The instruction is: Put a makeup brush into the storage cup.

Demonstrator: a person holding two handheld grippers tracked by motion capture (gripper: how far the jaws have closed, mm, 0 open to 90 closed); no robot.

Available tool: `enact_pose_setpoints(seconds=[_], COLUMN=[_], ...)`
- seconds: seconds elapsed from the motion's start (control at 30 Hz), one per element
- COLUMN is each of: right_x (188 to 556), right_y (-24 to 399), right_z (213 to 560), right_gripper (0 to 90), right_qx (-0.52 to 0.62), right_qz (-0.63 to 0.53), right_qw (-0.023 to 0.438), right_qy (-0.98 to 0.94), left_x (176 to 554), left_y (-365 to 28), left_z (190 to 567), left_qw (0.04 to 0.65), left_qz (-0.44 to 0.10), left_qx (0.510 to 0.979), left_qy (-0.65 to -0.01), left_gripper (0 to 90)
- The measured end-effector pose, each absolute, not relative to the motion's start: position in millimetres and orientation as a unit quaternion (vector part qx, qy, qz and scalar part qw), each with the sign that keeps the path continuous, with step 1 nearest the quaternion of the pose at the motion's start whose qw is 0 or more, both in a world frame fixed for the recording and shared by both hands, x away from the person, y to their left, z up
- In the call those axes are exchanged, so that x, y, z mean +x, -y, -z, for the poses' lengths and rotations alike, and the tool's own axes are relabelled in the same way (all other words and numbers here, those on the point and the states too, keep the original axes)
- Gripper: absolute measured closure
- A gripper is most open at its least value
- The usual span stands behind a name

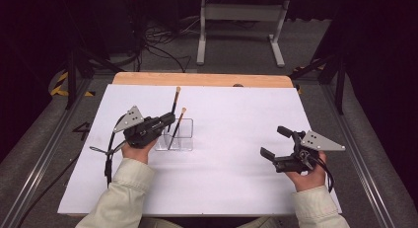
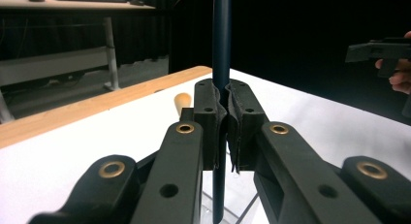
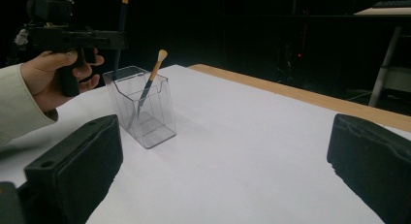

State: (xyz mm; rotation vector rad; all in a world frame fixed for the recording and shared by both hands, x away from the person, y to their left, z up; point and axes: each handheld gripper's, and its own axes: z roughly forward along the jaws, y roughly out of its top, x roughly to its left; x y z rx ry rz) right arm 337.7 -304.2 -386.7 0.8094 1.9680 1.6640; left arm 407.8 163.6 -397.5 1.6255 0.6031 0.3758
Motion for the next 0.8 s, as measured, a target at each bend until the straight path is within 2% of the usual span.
enact_pose_setpoints(seconds=[0.3,0.8], right_x=[338.3,338.4], right_y=[300.2,298.1], right_z=[388.0,387.6], right_gripper=[0.0,0.0], right_qx=[0.277,0.267], right_qz=[-0.614,-0.619], right_qw=[0.193,0.187], right_qy=[-0.713,-0.714], left_x=[411.6,409.4], left_y=[-163.1,-168.2], left_z=[404.4,409.5], left_qw=[0.62,0.611], left_qz=[-0.163,-0.169], left_qx=[0.718,0.724], left_qy=[-0.27,-0.272], left_gripper=[83.6,83.4])
